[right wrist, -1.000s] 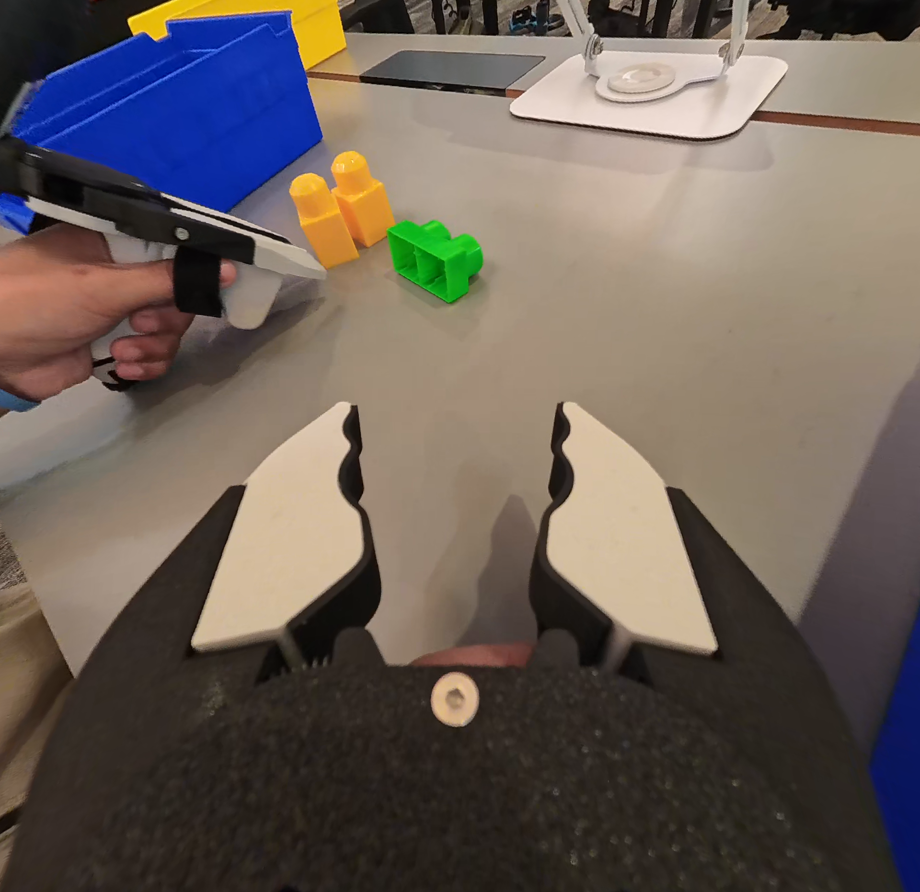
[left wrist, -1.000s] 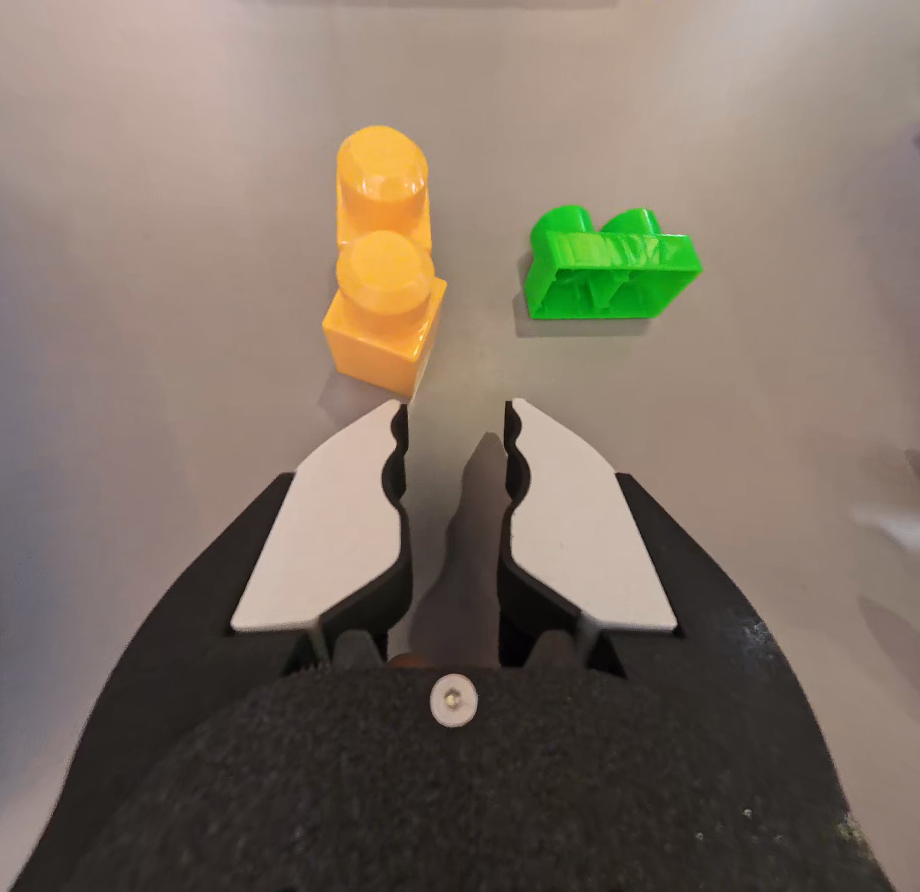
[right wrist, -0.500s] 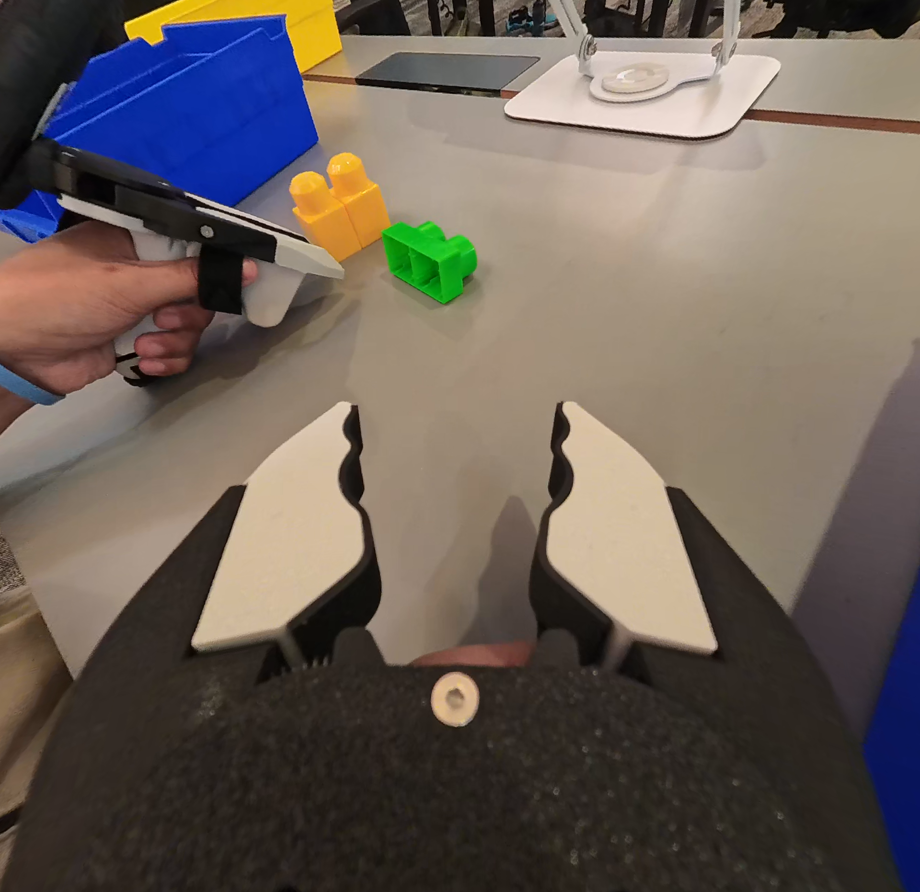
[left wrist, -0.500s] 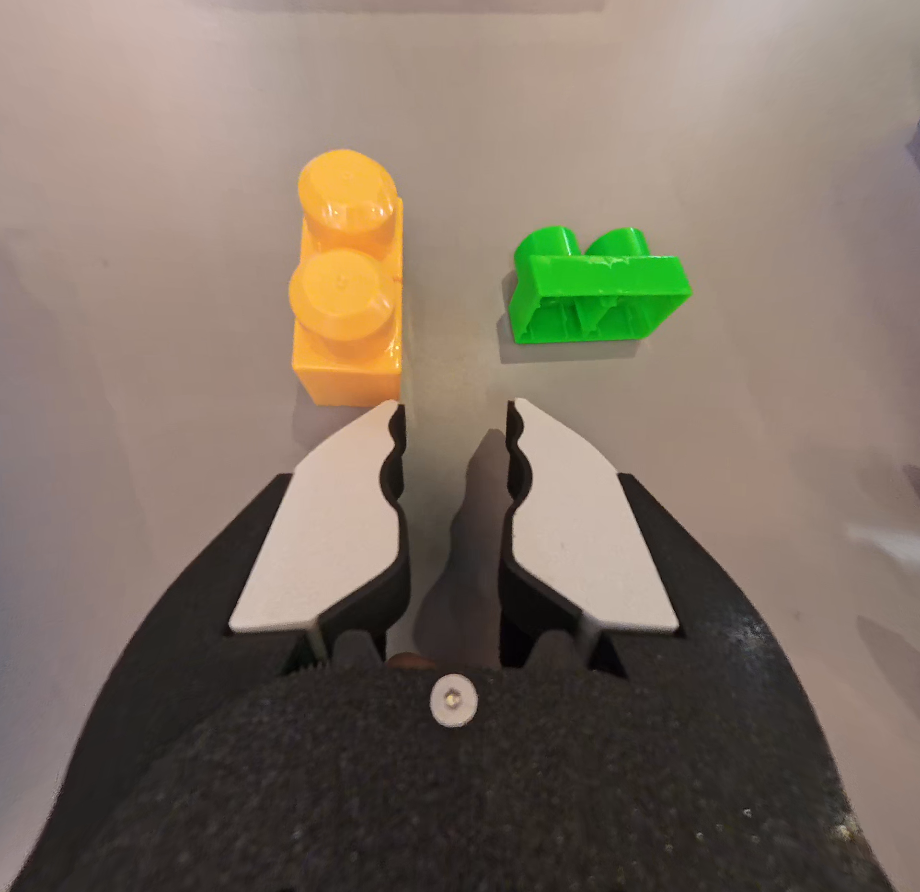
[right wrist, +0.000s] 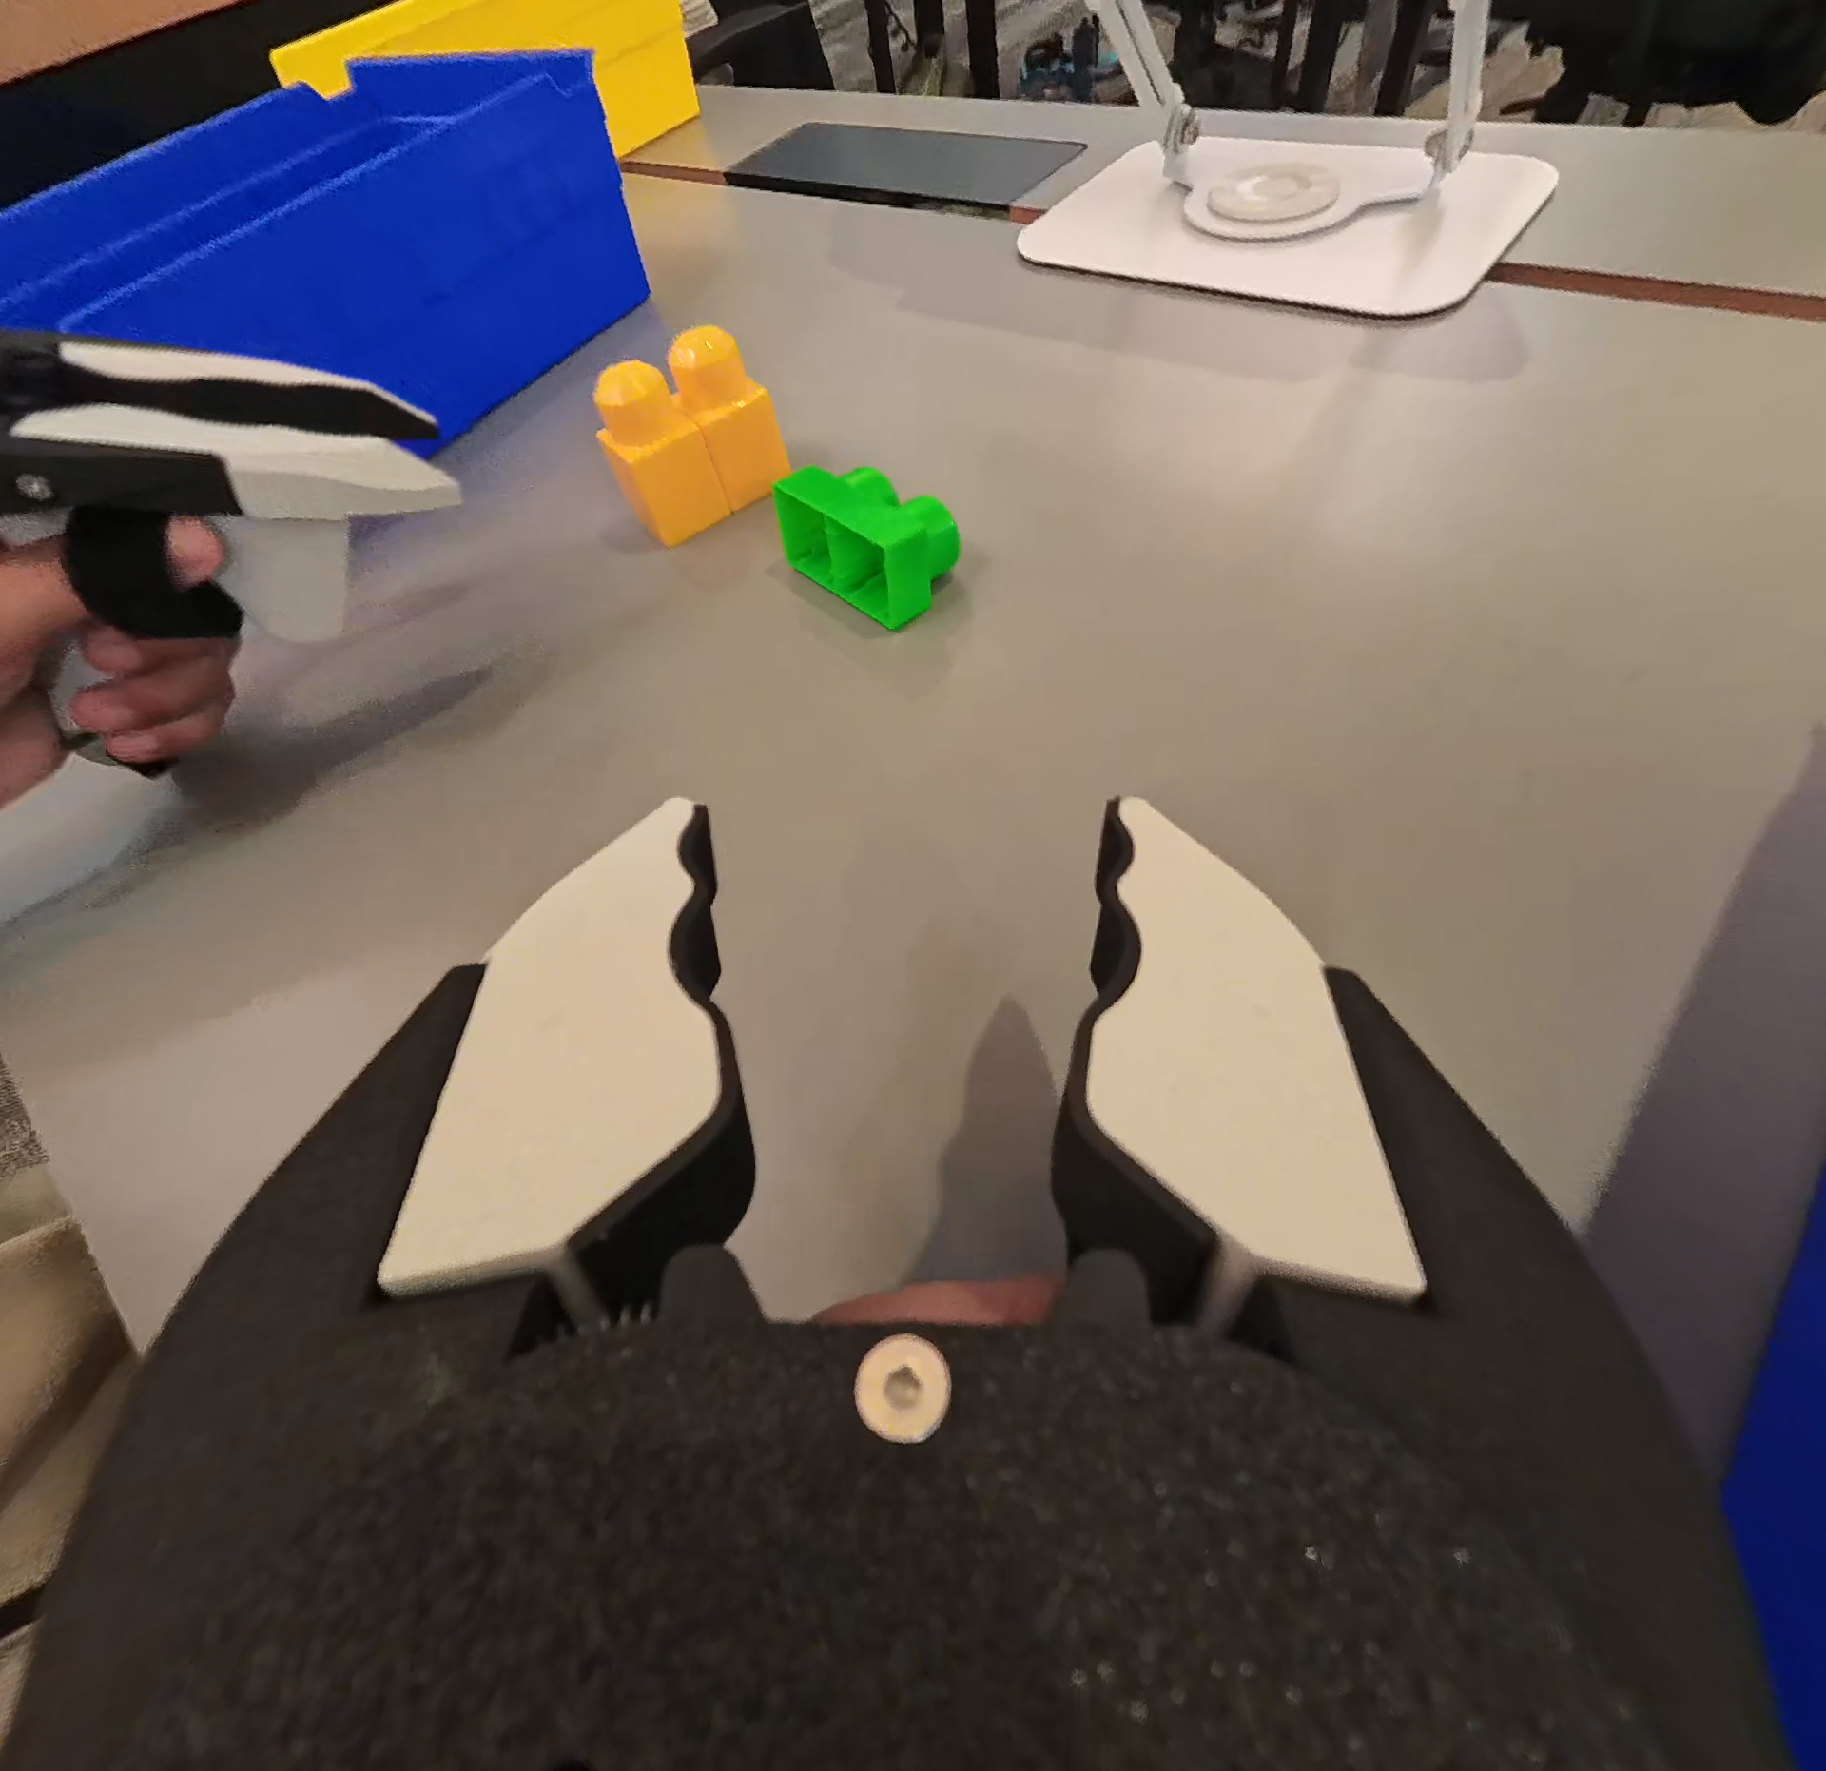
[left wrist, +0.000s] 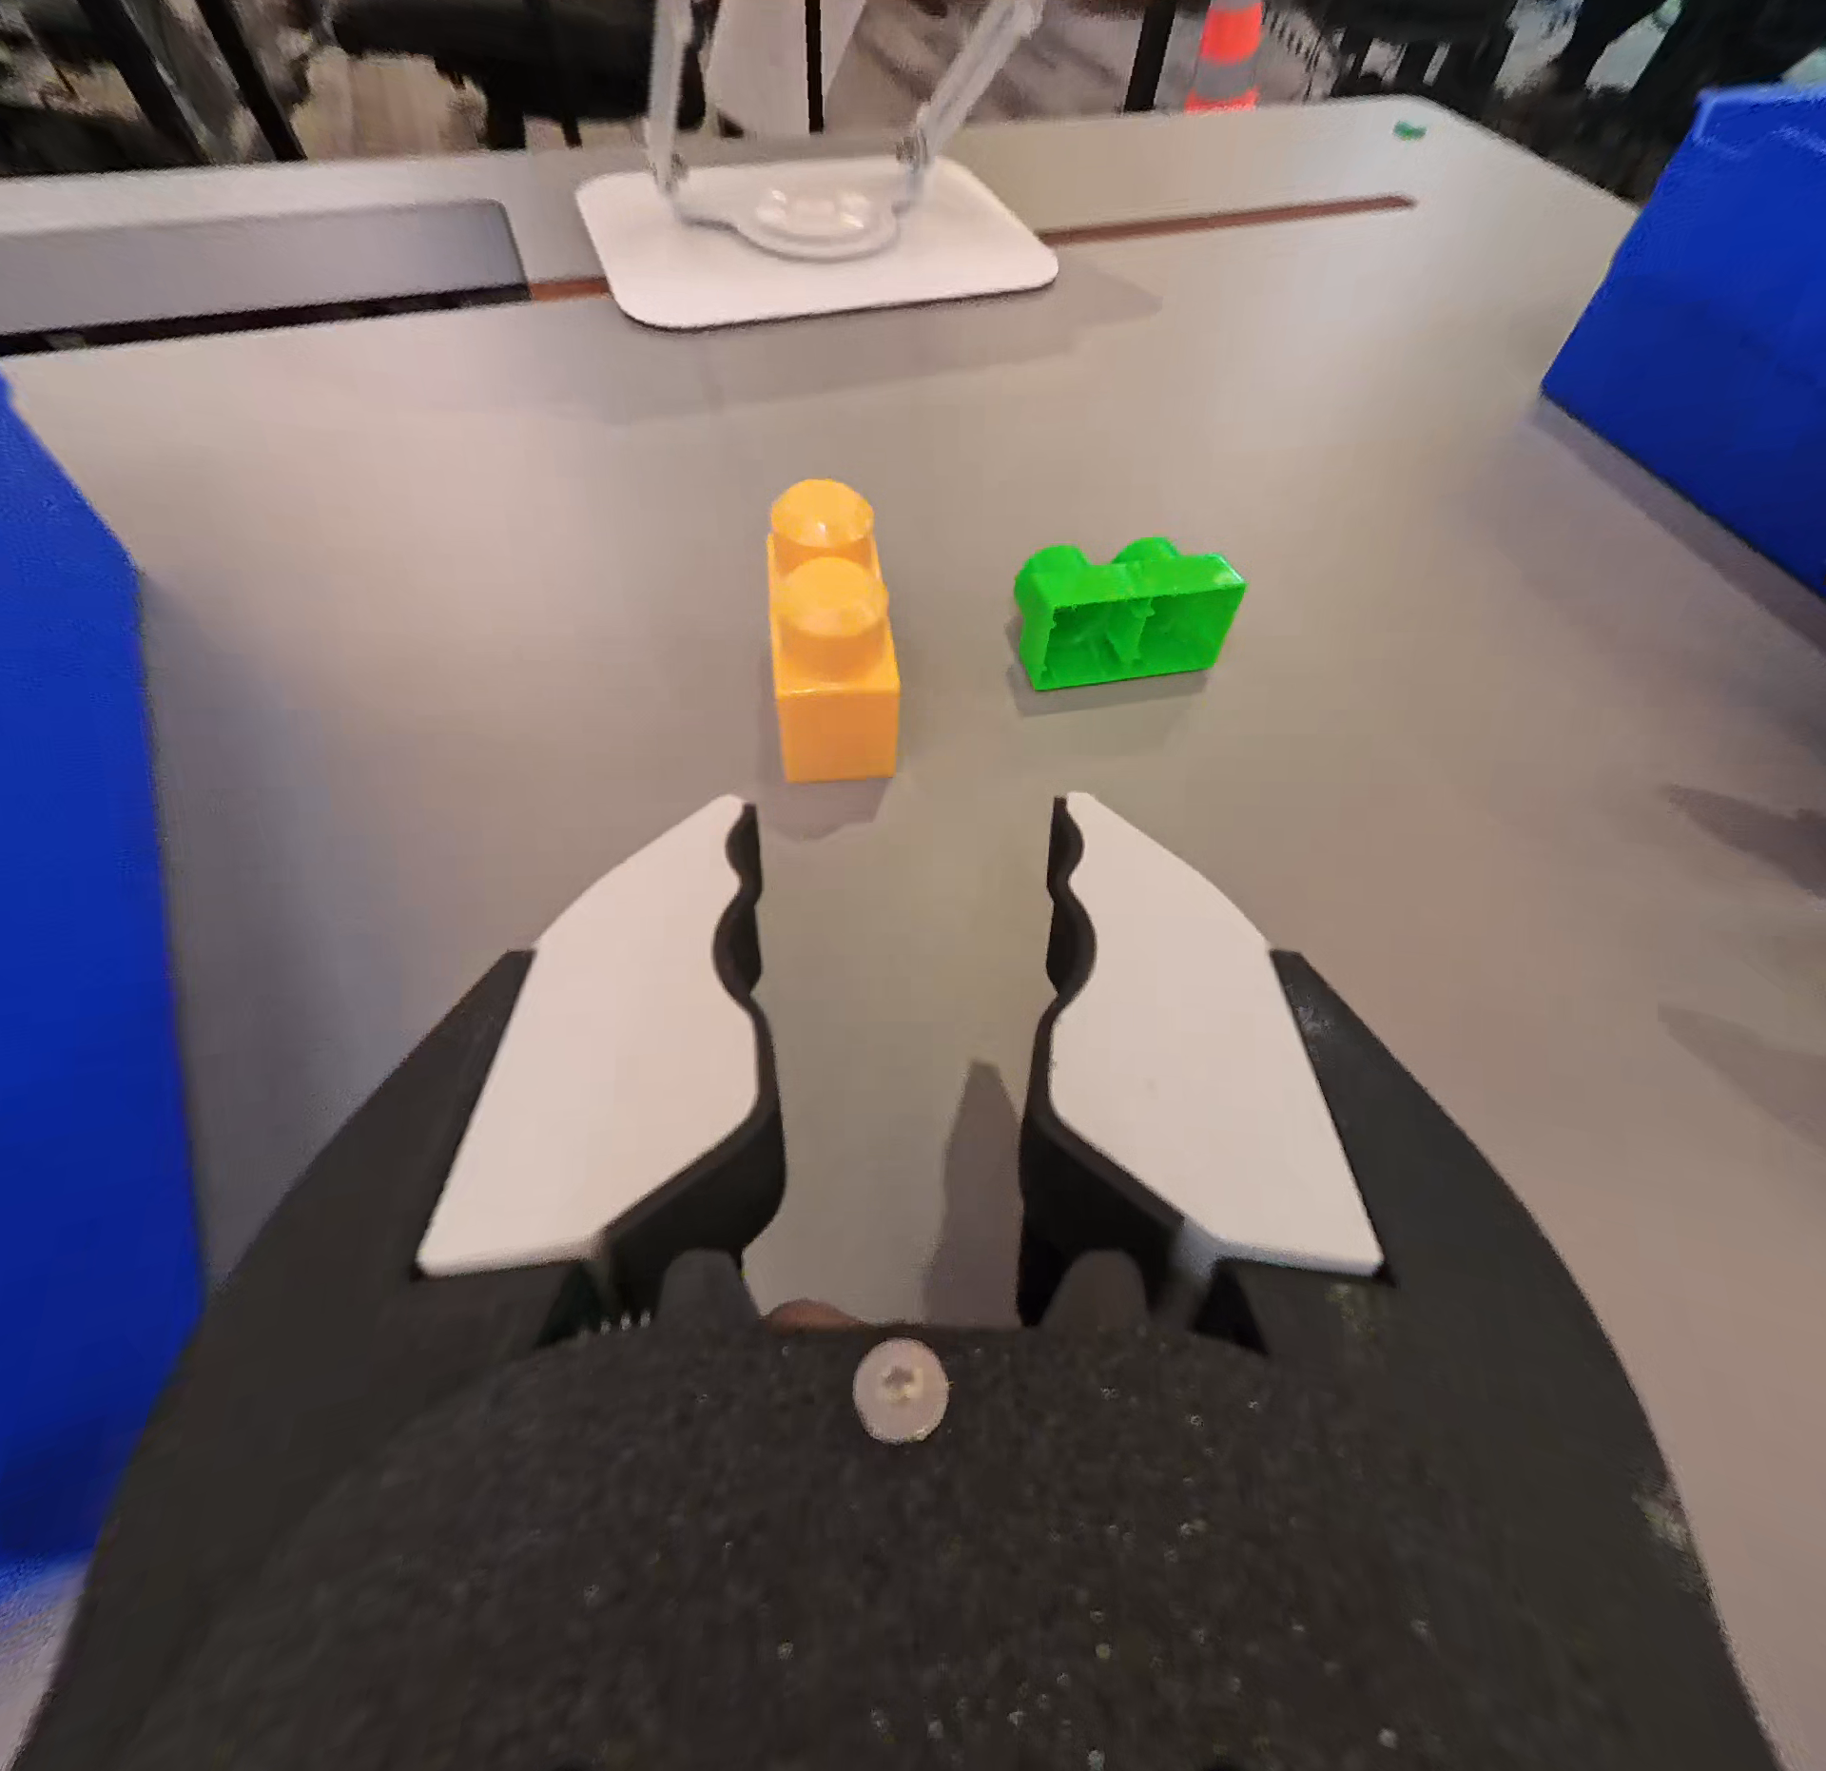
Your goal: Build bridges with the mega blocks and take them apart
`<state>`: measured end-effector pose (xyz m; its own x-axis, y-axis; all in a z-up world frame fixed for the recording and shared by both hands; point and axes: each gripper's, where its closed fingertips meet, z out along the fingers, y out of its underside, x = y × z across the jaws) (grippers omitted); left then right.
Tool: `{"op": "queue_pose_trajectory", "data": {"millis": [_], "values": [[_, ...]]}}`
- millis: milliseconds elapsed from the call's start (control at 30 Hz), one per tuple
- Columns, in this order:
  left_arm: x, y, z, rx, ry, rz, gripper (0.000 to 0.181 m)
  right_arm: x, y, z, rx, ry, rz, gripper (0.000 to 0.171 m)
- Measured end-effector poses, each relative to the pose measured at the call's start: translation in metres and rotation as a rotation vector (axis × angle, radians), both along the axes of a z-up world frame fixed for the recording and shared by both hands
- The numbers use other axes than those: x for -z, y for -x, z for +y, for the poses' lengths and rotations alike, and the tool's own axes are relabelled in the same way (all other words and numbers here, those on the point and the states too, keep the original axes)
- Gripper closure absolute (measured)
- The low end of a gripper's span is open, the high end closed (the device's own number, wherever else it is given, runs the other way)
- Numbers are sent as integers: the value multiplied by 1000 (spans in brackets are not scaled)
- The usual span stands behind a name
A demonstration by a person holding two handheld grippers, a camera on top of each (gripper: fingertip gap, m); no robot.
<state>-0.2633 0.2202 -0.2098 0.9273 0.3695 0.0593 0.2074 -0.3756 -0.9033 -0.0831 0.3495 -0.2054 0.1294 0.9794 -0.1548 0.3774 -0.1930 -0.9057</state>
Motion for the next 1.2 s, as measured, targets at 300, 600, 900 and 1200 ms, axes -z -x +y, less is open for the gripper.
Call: {"op": "queue_pose_trajectory", "data": {"millis": [300,600,900,1200], "values": [[3,9,-17,-11,-14,-21,118,-26,14,-17,-25,-45,46,98],[18,25,12,-3,71,-50,102,-21,7,-36,-21,-86,10,99],[43,40,53,-135,197,-157,98,-27,9,-33,-13,-116,11,99],[49,53,75,-274,289,-43,101,-16,9,-33,-47,-67,23,99]]}}
